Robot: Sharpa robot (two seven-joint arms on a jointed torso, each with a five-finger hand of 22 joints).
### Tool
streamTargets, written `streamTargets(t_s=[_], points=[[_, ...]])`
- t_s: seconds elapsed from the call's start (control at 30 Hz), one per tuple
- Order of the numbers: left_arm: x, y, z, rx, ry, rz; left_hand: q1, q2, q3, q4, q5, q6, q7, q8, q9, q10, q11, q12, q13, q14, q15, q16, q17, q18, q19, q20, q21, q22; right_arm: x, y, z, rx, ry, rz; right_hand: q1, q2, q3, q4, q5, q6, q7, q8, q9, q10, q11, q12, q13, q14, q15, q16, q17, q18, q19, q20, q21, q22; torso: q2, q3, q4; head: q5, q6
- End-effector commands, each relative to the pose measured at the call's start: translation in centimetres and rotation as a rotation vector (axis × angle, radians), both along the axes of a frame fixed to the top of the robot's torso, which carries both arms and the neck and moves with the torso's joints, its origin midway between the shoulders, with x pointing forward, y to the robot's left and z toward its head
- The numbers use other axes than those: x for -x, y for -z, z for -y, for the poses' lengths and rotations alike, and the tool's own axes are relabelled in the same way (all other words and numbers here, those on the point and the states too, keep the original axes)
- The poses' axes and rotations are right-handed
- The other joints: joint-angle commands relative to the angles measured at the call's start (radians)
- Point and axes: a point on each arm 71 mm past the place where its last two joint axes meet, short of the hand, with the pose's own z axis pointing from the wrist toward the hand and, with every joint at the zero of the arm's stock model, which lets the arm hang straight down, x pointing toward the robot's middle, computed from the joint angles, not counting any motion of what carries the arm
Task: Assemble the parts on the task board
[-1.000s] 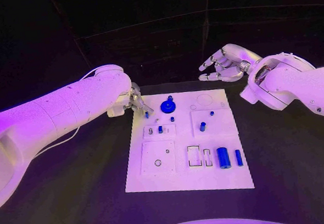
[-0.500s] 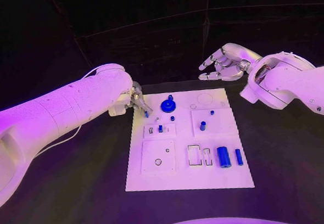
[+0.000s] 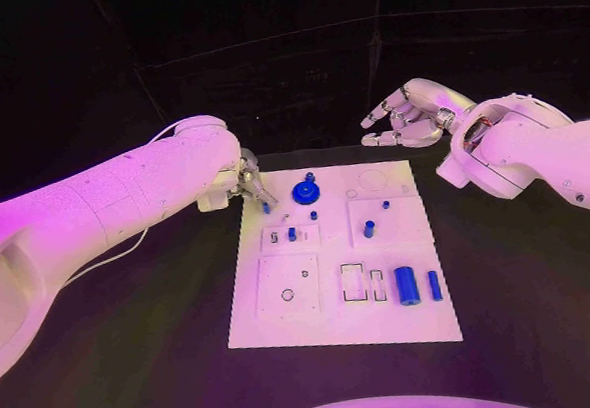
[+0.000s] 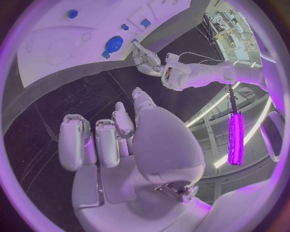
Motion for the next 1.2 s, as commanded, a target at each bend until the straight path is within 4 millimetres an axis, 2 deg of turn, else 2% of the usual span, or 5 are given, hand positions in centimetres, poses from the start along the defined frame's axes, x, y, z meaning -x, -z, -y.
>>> streamTargets(t_s=[0.03,0.27,0.57,0.97,1.2], points=[[0.0,0.0,-0.1,-0.005,-0.003,-0.008,-0.006,-0.008,-0.006,0.001,0.0,0.007,0.003,-0.006,-0.001,0.006,0.003,0.003,0.0,0.108,0.002,0.003,0.263,-0.003,0.041,0.004,0.004,0.125,0.0,-0.1,-0.1,-0.002,-0.009,0.001,-0.004,0.001,-0.004,0.004,0.0,-0.003,-0.003,0.005,0.001,-0.005,0.0,-0.004,-0.001,0.061,0.001,-0.005,0.08,0.014,-0.009,0.001,-0.004,-0.001,0.0,0.0,-0.0003,0.001,-0.001],[0.0,0.0,0.1,-0.003,0.001,-0.009,0.007,0.0,0.0,-0.007,0.001,0.009,0.001,-0.006,-0.002,0.006,0.001,0.003,-0.001,0.108,0.002,0.003,0.263,-0.002,0.041,0.004,0.003,0.125,0.0,-0.1,-0.1,-0.002,-0.009,0.001,-0.004,0.001,-0.004,0.004,0.0,-0.003,-0.003,0.005,0.001,-0.005,0.0,-0.004,-0.001,0.061,0.001,-0.005,0.08,0.014,-0.009,0.001,-0.004,-0.001,0.0,-0.0001,-0.0007,0.001,-0.002],[0.1,0.0,0.2,0.009,0.013,-0.007,0.197,0.073,0.131,-0.143,0.002,-0.005,-0.013,-0.024,-0.012,-0.002,-0.014,-0.011,-0.009,0.108,-0.011,0.003,0.263,0.0,0.037,-0.007,-0.005,0.117,0.0,-0.1,-0.1,-0.002,-0.008,0.001,-0.004,0.001,-0.004,0.004,0.0,-0.003,-0.003,0.005,0.001,-0.005,0.0,-0.004,-0.001,0.061,0.001,-0.005,0.08,0.014,-0.009,0.001,-0.004,-0.001,-0.001,0.0004,0.0,0.0,-0.005],[0.4,-0.2,-0.3,0.073,-0.015,0.023,0.197,0.07,0.195,-0.186,0.001,-0.005,-0.006,-0.024,-0.011,0.007,-0.008,-0.016,-0.013,0.108,-0.006,0.003,0.263,0.001,0.035,-0.005,-0.009,0.114,0.0,-0.1,0.0,-0.001,-0.005,0.002,-0.005,0.001,-0.005,0.005,-0.001,-0.003,-0.004,0.005,0.001,-0.005,0.0,-0.004,0.0,0.061,0.001,-0.005,0.08,0.014,-0.009,0.001,-0.004,-0.001,-0.001,0.0,0.0017,-0.001,-0.004],[1.3,-0.9,-1.2,0.123,-0.043,0.049,0.151,0.049,0.268,-0.215,0.001,-0.004,-0.006,-0.018,-0.004,0.018,-0.007,-0.015,-0.014,0.108,-0.006,0.003,0.263,0.002,0.035,-0.004,-0.014,0.111,-0.1,-0.1,0.2,0.0,-0.001,0.003,-0.005,0.001,-0.005,0.005,-0.001,-0.003,-0.004,0.005,0.001,-0.005,0.0,-0.004,0.0,0.061,0.001,-0.005,0.08,0.014,-0.009,0.001,-0.004,-0.001,-0.002,0.0004,0.0036,0.003,-0.002]])
